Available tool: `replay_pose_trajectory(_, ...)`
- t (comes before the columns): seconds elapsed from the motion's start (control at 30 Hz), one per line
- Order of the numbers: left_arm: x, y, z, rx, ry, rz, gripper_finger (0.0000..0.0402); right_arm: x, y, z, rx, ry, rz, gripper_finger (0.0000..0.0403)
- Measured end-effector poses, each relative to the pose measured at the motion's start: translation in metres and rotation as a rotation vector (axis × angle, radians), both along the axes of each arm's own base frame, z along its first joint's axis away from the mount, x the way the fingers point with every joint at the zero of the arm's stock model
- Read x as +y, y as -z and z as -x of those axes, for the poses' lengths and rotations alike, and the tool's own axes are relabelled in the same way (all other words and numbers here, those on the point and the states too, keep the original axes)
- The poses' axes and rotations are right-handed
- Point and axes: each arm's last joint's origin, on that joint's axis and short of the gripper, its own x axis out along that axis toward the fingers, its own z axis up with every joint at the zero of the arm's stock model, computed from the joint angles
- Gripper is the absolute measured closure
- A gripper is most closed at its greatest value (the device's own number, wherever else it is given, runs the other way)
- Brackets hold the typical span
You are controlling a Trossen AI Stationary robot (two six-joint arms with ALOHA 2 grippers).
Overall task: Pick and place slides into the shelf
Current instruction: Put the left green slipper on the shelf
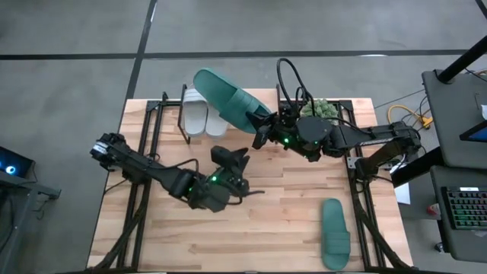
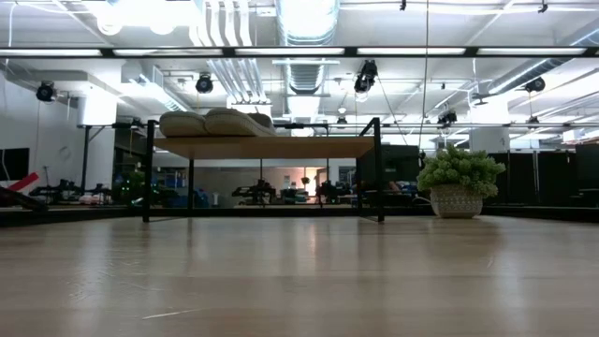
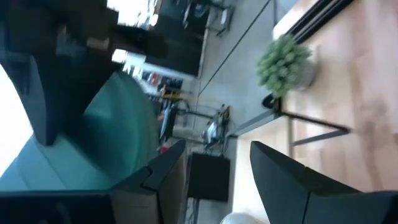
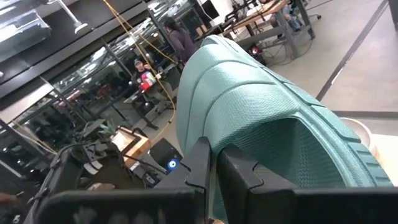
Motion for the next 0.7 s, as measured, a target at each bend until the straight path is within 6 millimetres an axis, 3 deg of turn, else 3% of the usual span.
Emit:
replay_pose_trajectory(0.33,0.019,-0.003,-0.006,-0.006,-0.064,-0.003,0.0239,0.000,0.000,0.000,-0.002,0.000,-0.003,0.0387)
replay_pose_trajectory(0.7,0.018,-0.015,-0.009,-0.028,-0.047,-0.046,0.0239,-0.004,0.000,0.000,-0.036,0.009,-0.052,0.0387)
